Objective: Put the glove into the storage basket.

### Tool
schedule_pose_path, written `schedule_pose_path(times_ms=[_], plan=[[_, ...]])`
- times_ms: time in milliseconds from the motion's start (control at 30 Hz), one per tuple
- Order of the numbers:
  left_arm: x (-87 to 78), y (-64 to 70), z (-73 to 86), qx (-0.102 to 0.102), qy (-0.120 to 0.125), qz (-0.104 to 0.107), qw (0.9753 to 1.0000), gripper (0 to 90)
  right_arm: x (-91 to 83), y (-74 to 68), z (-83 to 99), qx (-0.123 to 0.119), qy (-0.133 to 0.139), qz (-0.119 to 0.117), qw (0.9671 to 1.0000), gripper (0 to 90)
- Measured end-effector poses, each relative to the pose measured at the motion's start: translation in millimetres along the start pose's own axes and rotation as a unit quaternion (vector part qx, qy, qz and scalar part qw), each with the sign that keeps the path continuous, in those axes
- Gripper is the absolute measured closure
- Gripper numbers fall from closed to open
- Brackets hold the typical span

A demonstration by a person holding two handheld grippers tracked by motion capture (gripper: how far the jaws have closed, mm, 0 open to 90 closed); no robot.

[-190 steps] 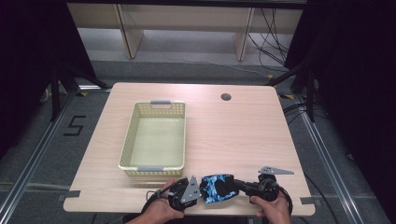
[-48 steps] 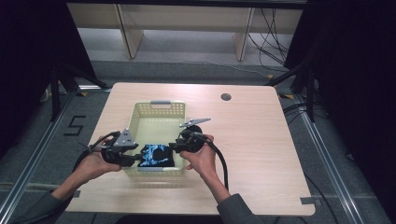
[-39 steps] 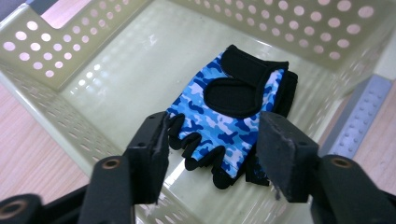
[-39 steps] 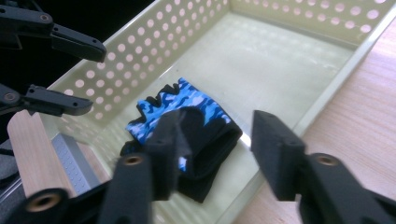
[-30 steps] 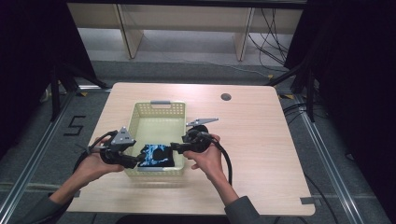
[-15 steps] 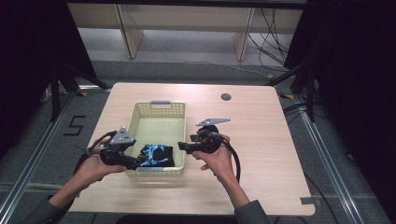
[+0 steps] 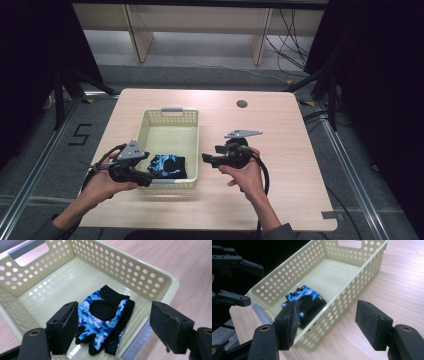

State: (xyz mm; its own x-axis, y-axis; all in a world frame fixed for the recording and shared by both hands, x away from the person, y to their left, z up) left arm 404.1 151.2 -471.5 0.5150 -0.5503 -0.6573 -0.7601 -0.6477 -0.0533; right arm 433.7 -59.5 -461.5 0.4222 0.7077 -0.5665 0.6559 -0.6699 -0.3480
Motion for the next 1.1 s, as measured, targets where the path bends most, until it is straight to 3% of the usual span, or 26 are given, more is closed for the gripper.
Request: schedule_pose_path(times_ms=[33, 200, 233, 333, 367, 400, 633, 700, 733, 767, 800, 867, 900, 933, 1067, 1100], plan=[[-1.0, 2.4, -1.0, 0.005, 0.004, 0.0, 1.0, 22.9, -1.3, 2.7, -0.9, -0.01, 0.007, 0.002, 0.9999, 37.0], [-3.3, 12.6, -2.1, 0.006, 0.011, 0.011, 0.9999, 22.9, -13.0, 2.7, 3.4, -0.008, 0.013, 0.0, 0.9999, 35.5], [-3.5, 15.3, -3.0, 0.006, 0.017, 0.013, 0.9998, 22.9, -14.7, 3.7, 4.0, -0.019, 0.013, 0.002, 0.9997, 35.1], [-4.3, 22.5, -3.3, -0.001, 0.022, 0.021, 0.9995, 22.8, -20.6, 2.1, 9.6, -0.012, 0.018, -0.001, 0.9998, 32.8], [-4.0, 24.1, -3.3, 0.007, 0.023, 0.025, 0.9994, 22.8, -22.6, 0.9, 11.6, -0.008, 0.018, -0.002, 0.9998, 32.8], [-3.6, 26.9, -3.0, -0.004, 0.024, 0.026, 0.9994, 22.8, -24.3, 1.5, 13.4, -0.015, 0.019, -0.006, 0.9997, 32.8], [0.4, 43.1, -3.0, -0.005, 0.03, 0.044, 0.9986, 21.3, -33.1, 1.6, 24.4, -0.009, 0.022, -0.009, 0.9997, 32.0], [0.4, 47.5, -4.3, -0.004, 0.035, 0.045, 0.9983, 21.1, -35.7, 4.7, 27.3, -0.02, 0.024, -0.005, 0.9995, 31.8], [0.7, 49.9, -5.1, -0.01, 0.039, 0.046, 0.9982, 21.1, -37.1, 2.5, 29.5, -0.004, 0.02, -0.003, 0.9998, 31.7], [0.4, 51.7, -5.3, -0.006, 0.039, 0.05, 0.998, 21.1, -38.1, 6.2, 30.1, -0.021, 0.024, 0.001, 0.9995, 31.7], [0.8, 55.1, -6.4, -0.01, 0.044, 0.052, 0.9976, 21.1, -39.2, 4.6, 32.2, -0.013, 0.026, 0.0, 0.9996, 31.7], [0.3, 56.8, -5.9, 0.002, 0.042, 0.053, 0.9977, 21.1, -42.1, 5.1, 37.4, -0.012, 0.02, -0.001, 0.9997, 31.5], [1.1, 59.4, -6.6, -0.007, 0.048, 0.054, 0.9974, 21.1, -43.2, 4.0, 38.7, -0.007, 0.019, -0.003, 0.9998, 31.5], [1.9, 61.0, -7.3, -0.009, 0.055, 0.054, 0.997, 21.1, -44.3, 7.1, 39.7, -0.02, 0.021, -0.001, 0.9996, 31.5], [3.7, 63.0, -4.7, -0.004, 0.052, 0.05, 0.9974, 21.0, -48.0, 9.7, 45.5, -0.025, 0.022, 0.0, 0.9995, 31.4], [3.7, 63.4, -3.2, 0.004, 0.048, 0.048, 0.9977, 21.0, -49.0, 9.0, 46.7, -0.017, 0.023, 0.002, 0.9996, 31.3]])
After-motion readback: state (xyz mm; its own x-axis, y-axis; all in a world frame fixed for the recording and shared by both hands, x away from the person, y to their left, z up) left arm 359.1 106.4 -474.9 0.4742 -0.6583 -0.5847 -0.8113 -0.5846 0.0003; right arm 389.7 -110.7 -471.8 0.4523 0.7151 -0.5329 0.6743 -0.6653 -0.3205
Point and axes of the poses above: each handheld gripper's, and its own axes: x roughly forward along the jaws, z roughly out of its underside, y roughly to its right, the point moved 9 cm from there along x, roughly forward along the jaws, and after that the axes turned 1 degree about -y, right-handed, at the moved point
